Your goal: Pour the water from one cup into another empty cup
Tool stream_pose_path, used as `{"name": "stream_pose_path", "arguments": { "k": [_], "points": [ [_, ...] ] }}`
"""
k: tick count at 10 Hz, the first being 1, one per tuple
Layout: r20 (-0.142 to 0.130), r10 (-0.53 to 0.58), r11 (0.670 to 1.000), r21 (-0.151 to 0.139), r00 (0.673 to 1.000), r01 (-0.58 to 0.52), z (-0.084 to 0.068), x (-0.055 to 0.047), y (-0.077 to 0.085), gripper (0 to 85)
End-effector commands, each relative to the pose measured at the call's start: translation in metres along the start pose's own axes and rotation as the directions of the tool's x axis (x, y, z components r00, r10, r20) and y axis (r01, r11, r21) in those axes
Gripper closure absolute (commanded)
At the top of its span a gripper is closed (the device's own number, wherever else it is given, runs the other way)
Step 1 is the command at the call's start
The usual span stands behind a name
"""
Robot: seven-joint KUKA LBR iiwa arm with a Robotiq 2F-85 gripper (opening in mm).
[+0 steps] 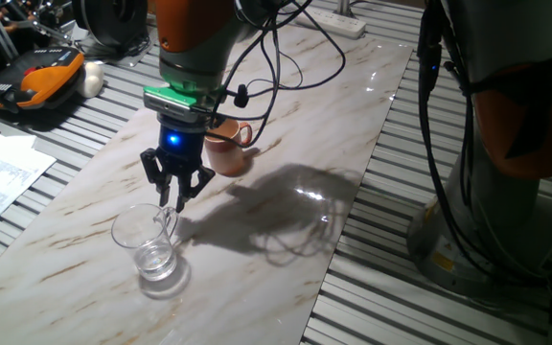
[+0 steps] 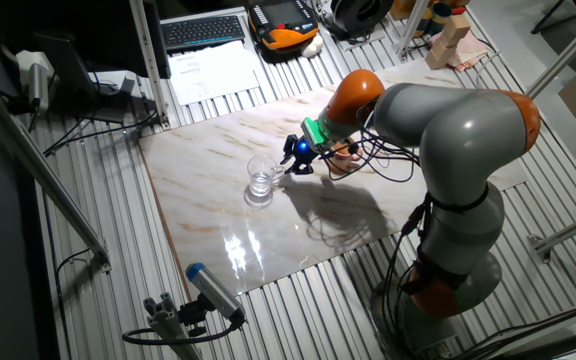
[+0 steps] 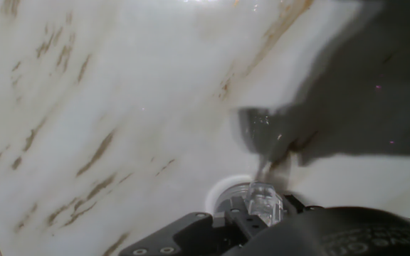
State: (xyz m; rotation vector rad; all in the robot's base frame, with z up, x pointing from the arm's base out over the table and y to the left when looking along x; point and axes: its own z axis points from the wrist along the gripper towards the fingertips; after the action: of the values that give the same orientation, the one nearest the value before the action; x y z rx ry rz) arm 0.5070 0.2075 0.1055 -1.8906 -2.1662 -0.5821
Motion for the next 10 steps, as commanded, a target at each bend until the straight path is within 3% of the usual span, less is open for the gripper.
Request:
{"name": "stream_pose_path", "arguments": {
  "k": [1,10],
  "points": [
    [0.003,0.000,1.000,-0.001,1.000,0.000,0.001,0.000,0.000,51.0],
    [0.016,0.018,1.000,-0.026,1.000,-0.017,0.011,0.006,0.000,51.0]
  ]
}}
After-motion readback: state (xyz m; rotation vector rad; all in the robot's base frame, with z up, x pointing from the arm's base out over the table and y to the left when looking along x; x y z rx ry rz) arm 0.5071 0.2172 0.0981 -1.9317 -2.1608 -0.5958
